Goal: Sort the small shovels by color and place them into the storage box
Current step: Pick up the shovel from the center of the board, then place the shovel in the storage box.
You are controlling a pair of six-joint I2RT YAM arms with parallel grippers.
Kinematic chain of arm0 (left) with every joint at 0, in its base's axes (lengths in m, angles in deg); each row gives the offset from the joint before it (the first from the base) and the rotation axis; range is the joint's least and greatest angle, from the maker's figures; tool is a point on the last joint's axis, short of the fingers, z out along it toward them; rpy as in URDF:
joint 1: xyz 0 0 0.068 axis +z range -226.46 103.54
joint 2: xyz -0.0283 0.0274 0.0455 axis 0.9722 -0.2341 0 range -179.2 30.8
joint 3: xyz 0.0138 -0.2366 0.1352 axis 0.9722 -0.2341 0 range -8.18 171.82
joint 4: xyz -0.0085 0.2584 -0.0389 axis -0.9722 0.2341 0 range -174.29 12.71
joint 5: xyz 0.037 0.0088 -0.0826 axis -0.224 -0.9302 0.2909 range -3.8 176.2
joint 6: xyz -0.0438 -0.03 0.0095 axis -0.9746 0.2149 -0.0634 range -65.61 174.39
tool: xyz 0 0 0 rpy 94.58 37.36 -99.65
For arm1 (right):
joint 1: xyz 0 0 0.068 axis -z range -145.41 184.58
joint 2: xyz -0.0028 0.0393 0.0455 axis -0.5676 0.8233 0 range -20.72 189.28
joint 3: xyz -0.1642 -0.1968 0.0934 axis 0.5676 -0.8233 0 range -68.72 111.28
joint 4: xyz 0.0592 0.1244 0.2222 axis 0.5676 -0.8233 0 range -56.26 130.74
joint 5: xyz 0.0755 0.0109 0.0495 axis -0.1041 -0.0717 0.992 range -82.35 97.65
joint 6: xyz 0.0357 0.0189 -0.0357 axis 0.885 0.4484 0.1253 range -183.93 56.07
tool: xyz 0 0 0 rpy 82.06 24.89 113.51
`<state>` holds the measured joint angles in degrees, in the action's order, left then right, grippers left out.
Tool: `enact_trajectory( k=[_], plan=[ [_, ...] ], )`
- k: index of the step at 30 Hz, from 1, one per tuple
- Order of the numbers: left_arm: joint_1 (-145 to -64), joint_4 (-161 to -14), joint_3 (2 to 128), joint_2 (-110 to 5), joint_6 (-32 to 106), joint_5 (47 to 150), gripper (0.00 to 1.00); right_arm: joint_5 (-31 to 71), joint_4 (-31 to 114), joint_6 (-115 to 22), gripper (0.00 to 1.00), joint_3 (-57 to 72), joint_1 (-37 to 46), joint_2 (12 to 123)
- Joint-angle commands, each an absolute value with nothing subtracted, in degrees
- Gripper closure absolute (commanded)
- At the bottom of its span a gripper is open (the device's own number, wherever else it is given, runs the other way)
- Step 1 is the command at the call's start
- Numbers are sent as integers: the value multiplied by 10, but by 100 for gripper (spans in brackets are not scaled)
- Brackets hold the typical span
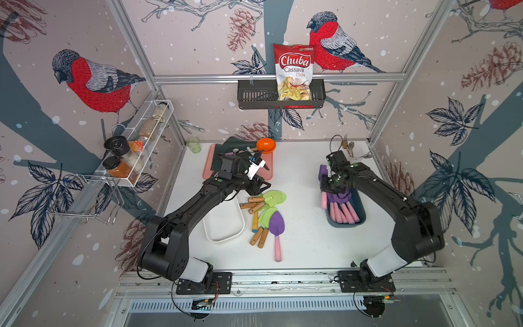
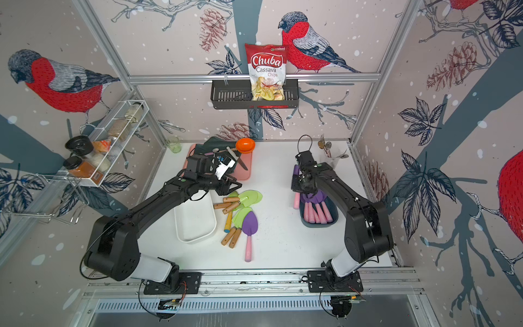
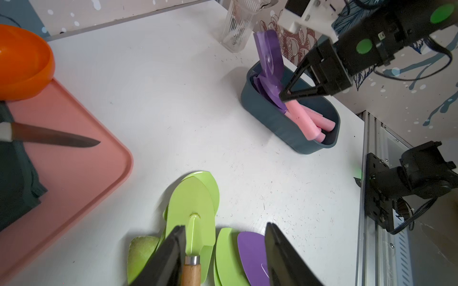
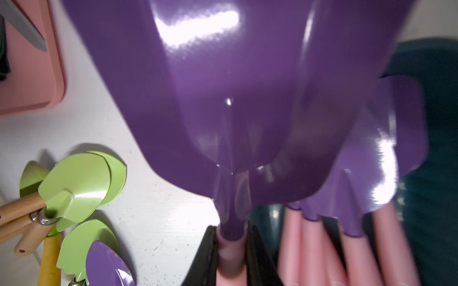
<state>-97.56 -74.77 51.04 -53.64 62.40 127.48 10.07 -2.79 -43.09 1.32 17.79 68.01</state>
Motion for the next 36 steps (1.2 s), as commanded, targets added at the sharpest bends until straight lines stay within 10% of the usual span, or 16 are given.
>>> enact_trajectory(
  k=[1, 7, 30, 36],
  plan=[
    [-996, -749, 528, -549, 644, 1291, 45, 95, -98, -546, 100, 20, 242, 657],
    [-1023, -733, 552, -571, 661, 1282, 45, 114, -134, -634, 99, 4, 360, 646],
    [-1031, -717, 556, -580, 678, 1269, 44, 75, -138, -655, 79, 7, 347, 737],
    [-1032, -716, 557, -582, 679, 1268, 44, 75, -139, -655, 51, 8, 346, 744]
  ],
)
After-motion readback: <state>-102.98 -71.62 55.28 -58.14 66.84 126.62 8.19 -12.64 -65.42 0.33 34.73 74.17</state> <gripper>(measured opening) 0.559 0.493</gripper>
